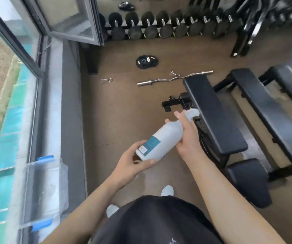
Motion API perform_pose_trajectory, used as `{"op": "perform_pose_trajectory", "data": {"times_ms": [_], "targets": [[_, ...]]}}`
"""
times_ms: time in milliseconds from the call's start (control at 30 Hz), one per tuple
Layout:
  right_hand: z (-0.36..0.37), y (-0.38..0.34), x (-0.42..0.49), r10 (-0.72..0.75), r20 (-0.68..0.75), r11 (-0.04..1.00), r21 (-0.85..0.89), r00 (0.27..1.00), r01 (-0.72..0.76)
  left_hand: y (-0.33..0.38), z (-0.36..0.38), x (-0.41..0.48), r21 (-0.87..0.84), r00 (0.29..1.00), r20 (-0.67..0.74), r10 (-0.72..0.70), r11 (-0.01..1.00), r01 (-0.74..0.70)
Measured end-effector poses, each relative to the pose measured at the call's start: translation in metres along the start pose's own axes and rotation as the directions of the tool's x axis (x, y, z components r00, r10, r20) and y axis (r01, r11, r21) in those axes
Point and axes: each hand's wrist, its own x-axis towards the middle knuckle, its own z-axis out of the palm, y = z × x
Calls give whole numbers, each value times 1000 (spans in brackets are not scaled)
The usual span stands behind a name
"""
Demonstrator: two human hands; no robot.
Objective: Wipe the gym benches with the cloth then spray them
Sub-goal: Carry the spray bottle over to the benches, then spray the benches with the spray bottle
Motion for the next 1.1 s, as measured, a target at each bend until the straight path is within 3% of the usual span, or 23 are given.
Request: {"op": "perform_pose_trajectory", "data": {"times_ms": [100, 333, 567, 700, 900, 1100], "targets": [[-43, -31, 23, -14, 14, 999, 43, 1000, 13, 12, 47, 22, -87, 998, 34, -56, 995, 59], [-160, -83, 72, -52, -25, 996, 71, 998, 53, 18, 157, 83, 108, 994, 76, -84, 991, 76], [-253, -96, 95, 9, -276, 991, 128, 961, 27, 26, 225, 124, 258, 960, 223, -168, 960, 108], [-277, -95, 107, 47, -370, 980, 197, 928, 29, 25, 240, 156, 380, 936, 284, -209, 921, 90], [-298, -104, 131, 43, -389, 933, 346, 920, 102, 31, 259, 205, 460, 872, 399, -285, 885, 78], [-286, -116, 181, 149, -591, 946, 319, 793, 61, 33, 252, 282, 464, 791, 504, -347, 881, 91]]}}
